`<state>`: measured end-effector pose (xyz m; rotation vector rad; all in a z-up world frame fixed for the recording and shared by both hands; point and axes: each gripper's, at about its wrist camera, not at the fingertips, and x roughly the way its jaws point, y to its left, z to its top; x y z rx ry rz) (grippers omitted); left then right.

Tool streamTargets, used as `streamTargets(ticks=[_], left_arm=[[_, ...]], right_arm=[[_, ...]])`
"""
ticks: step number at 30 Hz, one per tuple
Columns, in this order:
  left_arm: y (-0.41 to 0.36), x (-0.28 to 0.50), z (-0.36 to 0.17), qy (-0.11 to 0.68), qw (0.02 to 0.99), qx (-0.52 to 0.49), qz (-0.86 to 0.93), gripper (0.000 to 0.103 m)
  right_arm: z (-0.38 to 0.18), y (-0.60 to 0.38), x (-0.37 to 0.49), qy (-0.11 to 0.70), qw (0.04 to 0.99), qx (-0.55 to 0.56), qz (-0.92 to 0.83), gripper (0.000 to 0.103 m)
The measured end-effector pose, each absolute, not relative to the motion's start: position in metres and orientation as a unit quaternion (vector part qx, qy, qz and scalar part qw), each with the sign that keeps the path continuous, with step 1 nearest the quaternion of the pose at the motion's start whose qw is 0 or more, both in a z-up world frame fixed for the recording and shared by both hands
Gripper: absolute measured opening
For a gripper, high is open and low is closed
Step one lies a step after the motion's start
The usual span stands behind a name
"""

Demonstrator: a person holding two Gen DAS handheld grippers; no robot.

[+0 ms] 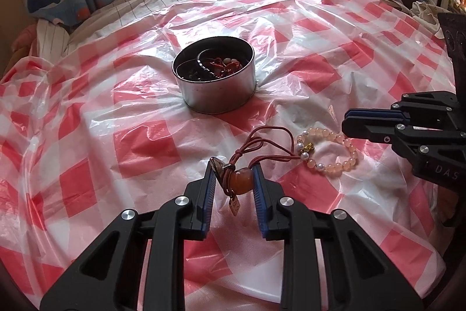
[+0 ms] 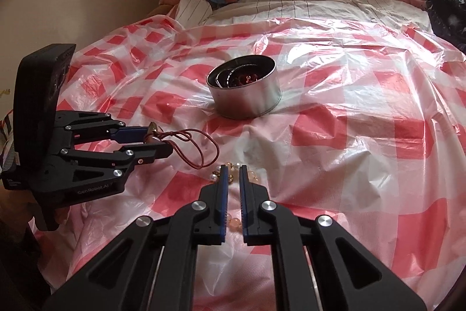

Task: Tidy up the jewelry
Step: 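Lift the pendant and bead bracelet with both grippers and carry them over the tin, then open both grippers over the silver tin to drop the jewelry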

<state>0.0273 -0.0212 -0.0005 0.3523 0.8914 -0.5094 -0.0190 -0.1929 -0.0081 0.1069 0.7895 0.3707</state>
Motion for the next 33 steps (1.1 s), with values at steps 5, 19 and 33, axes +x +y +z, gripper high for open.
streamTargets(ticks=[5,19,33], left_arm=[[-0.020,0.029,-0.003,0.428,0.856,0.170,-0.233,0.023],[-0.009,0.038,0.029,0.398,0.879,0.091,-0.245,0.023],[-0.027,0.116,0.042,0.381,0.895,0.050,-0.226,0.024]], right_arm=[[-0.012,-0.184,-0.018,0.393,0.903,0.028,0.170,0.067],[-0.012,-0.196,-0.012,0.406,0.892,0.071,0.183,0.008],[0.068,-0.193,0.047,0.317,0.921,0.075,0.214,0.008]])
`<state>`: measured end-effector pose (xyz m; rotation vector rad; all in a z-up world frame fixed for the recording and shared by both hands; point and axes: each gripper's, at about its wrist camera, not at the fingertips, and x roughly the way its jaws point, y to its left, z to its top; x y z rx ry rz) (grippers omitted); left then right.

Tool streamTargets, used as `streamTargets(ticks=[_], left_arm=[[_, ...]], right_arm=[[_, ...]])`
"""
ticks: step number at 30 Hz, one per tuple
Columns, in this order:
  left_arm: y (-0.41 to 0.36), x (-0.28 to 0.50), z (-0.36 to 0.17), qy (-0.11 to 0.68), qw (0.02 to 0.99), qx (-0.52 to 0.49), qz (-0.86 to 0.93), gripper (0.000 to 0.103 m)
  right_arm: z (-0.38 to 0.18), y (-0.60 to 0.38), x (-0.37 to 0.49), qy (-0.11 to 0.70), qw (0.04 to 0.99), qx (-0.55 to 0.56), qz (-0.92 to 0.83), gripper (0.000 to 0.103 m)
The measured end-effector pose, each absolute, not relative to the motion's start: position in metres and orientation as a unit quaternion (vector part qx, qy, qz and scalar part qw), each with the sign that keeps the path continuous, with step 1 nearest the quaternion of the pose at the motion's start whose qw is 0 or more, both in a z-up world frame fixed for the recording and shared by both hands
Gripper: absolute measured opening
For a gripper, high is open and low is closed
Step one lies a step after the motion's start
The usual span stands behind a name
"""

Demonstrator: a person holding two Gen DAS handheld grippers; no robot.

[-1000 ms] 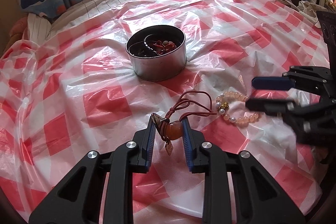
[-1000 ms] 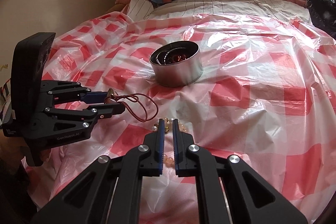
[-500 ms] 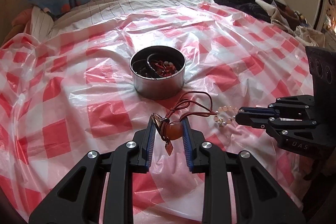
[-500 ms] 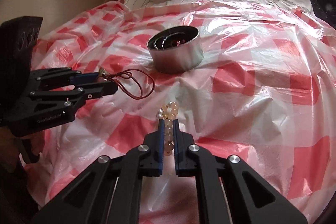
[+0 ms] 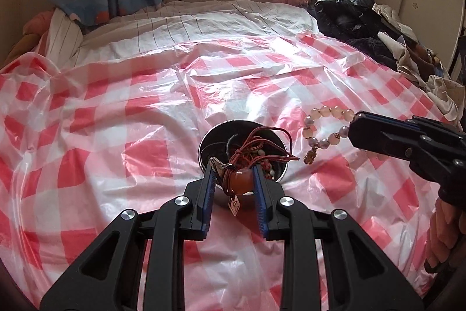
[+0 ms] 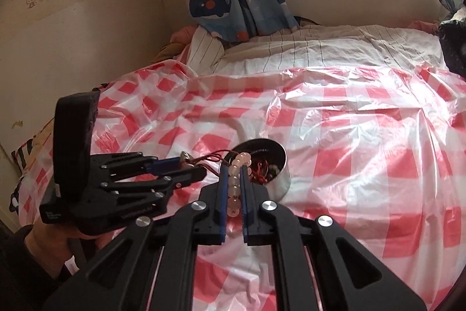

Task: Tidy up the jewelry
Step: 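Open both grippers over the silver tin to drop the jewelry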

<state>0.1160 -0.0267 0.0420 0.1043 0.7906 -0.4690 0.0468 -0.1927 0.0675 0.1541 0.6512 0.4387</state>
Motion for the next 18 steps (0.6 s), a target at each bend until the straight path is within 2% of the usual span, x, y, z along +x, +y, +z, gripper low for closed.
streamTargets(ticks=[1,2,3,4,7,8,9,10,14,17,18], left_arm=[[-0.030,0.124,0.039,0.381,0.895,0.048,-0.225,0.025],[-0.034,0.132,0.035,0.385,0.893,0.048,-0.228,0.036],[-0.037,0.140,0.028,0.394,0.890,0.058,-0.222,0.052],[-0.039,0.146,0.022,0.401,0.888,0.069,-0.215,0.055],[-0.031,0.146,0.014,0.416,0.882,0.089,-0.202,0.055],[-0.024,0.141,0.016,0.414,0.884,0.087,-0.200,0.056],[-0.018,0.137,0.018,0.415,0.884,0.085,-0.198,0.057],[-0.011,0.133,0.020,0.415,0.885,0.084,-0.193,0.058],[0.007,0.107,0.026,0.416,0.887,0.066,-0.189,0.061],[0.007,0.078,0.024,0.413,0.889,0.070,-0.186,0.071],[0.007,0.068,0.021,0.413,0.890,0.073,-0.180,0.075]], right_arm=[[0.070,-0.191,0.053,0.314,0.921,0.076,0.217,0.008],[0.072,-0.189,0.060,0.311,0.921,0.078,0.219,0.008],[0.074,-0.188,0.068,0.310,0.921,0.081,0.222,0.008],[0.072,-0.186,0.078,0.313,0.918,0.090,0.227,0.008],[0.051,-0.183,0.109,0.344,0.907,0.109,0.218,0.011],[0.035,-0.182,0.121,0.376,0.895,0.111,0.212,0.018],[0.023,-0.184,0.128,0.394,0.891,0.114,0.197,0.035],[0.015,-0.188,0.127,0.395,0.892,0.116,0.185,0.038],[0.018,-0.203,0.101,0.383,0.898,0.132,0.173,0.038],[0.025,-0.211,0.067,0.370,0.904,0.131,0.167,0.039],[0.026,-0.212,0.055,0.368,0.907,0.122,0.164,0.044]])
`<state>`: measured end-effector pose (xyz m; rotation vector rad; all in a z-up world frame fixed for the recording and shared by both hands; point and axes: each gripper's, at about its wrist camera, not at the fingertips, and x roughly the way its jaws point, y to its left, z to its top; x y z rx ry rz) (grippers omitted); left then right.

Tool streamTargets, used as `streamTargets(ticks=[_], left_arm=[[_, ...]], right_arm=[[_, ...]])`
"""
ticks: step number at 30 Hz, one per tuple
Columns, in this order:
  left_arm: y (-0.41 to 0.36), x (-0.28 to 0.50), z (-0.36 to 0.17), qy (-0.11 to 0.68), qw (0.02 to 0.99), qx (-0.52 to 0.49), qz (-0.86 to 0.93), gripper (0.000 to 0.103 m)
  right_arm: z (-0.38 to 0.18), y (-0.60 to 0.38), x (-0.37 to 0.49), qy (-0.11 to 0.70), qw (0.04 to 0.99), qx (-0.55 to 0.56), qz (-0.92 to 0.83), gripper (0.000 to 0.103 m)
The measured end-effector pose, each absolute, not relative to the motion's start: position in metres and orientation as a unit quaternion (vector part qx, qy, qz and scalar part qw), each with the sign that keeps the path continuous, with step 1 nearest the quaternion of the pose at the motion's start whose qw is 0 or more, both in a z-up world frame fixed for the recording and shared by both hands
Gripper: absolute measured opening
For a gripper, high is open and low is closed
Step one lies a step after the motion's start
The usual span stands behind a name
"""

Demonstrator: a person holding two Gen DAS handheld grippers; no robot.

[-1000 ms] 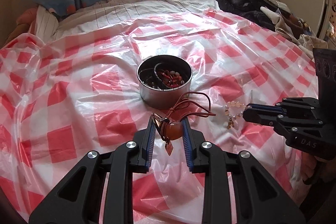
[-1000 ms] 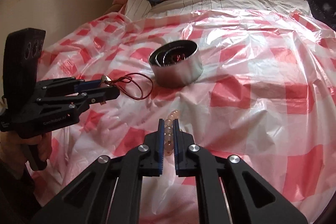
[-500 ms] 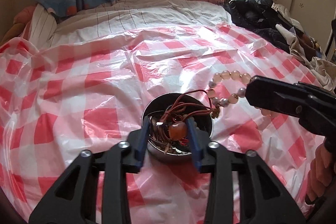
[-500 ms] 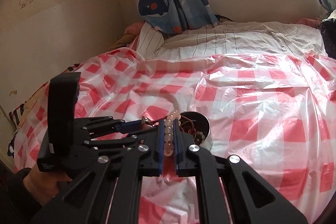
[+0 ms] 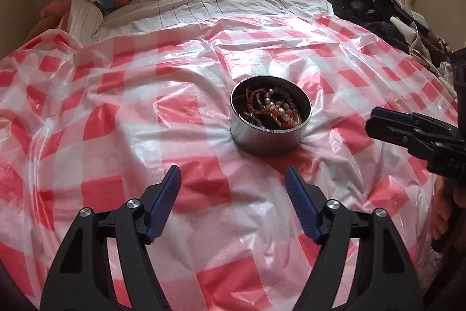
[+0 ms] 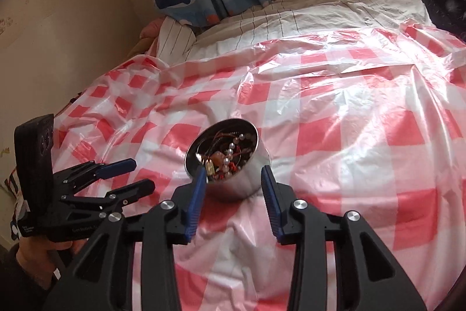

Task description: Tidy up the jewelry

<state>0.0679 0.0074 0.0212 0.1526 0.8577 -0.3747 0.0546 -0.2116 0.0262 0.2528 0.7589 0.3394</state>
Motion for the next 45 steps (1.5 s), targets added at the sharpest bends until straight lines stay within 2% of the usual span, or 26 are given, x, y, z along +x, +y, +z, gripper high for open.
streamTargets(ticks=[1,3,8,12,18,22,30,38,45], left_arm=[[0.008,0.059,0.019,0.414,0.890,0.076,-0.176,0.077],[0.007,0.041,0.014,0.412,0.893,0.079,-0.163,0.083],[0.006,0.008,0.004,0.408,0.901,0.081,-0.122,0.095],[0.005,-0.004,-0.006,0.420,0.898,0.074,-0.108,0.095],[0.009,-0.015,-0.028,0.446,0.888,0.059,-0.095,0.095],[0.007,-0.016,-0.036,0.445,0.888,0.069,-0.090,0.095],[0.011,-0.023,-0.034,0.438,0.894,0.050,-0.086,0.095],[0.013,-0.032,-0.028,0.407,0.910,0.042,-0.067,0.095],[0.011,-0.034,-0.029,0.399,0.913,0.049,-0.062,0.095]], right_arm=[[0.026,-0.212,0.041,0.366,0.910,0.113,0.161,0.051],[0.022,-0.211,0.011,0.361,0.917,0.088,0.144,0.059],[0.000,-0.206,-0.035,0.368,0.924,0.036,0.097,0.065],[-0.006,-0.203,-0.043,0.363,0.929,0.024,0.065,0.070],[-0.031,-0.206,-0.038,0.407,0.912,0.033,0.027,0.072],[-0.043,-0.193,-0.034,0.435,0.900,-0.003,0.019,0.088],[-0.046,-0.192,-0.038,0.441,0.898,-0.002,0.006,0.091],[-0.036,-0.192,-0.066,0.389,0.921,0.017,-0.001,0.095],[-0.036,-0.190,-0.067,0.378,0.926,0.011,-0.004,0.095]])
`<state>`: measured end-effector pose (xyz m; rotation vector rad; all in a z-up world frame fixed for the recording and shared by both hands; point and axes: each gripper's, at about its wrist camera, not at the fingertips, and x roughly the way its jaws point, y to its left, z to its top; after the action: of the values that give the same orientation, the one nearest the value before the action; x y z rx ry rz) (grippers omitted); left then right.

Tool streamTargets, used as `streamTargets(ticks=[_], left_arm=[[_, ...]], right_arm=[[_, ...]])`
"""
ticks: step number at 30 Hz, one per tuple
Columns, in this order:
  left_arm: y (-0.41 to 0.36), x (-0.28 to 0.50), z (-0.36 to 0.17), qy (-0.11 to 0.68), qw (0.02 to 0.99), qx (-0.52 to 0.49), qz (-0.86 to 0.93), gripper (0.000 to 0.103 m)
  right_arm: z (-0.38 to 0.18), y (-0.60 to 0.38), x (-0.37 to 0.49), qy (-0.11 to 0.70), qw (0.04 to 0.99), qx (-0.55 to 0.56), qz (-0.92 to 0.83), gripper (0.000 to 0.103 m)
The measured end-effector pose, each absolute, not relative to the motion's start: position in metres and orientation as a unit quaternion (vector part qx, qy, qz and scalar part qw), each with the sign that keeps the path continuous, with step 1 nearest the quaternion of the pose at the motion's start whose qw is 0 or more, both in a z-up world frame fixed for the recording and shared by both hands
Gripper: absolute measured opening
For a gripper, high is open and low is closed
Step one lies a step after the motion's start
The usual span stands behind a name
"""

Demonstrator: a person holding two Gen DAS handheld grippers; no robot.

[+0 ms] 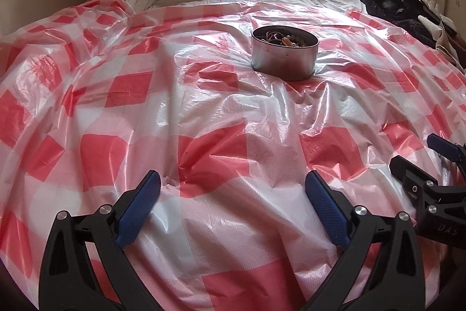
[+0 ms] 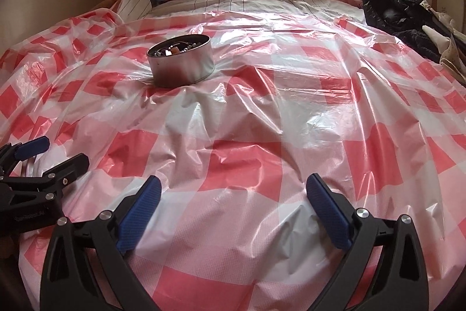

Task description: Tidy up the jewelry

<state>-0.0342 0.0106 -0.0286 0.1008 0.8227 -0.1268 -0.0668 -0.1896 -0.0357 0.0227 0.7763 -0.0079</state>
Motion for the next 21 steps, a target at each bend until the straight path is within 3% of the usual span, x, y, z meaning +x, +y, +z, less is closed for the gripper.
streamTargets(ticks=[21], left_arm=[[0.0099,-0.0368,-0.0304,0.399,0.913,0.051,-0.061,0.095]], right_arm=[[-0.0354,-0.1919,-0.0685,0.368,0.929,0.023,0.001,0.095]])
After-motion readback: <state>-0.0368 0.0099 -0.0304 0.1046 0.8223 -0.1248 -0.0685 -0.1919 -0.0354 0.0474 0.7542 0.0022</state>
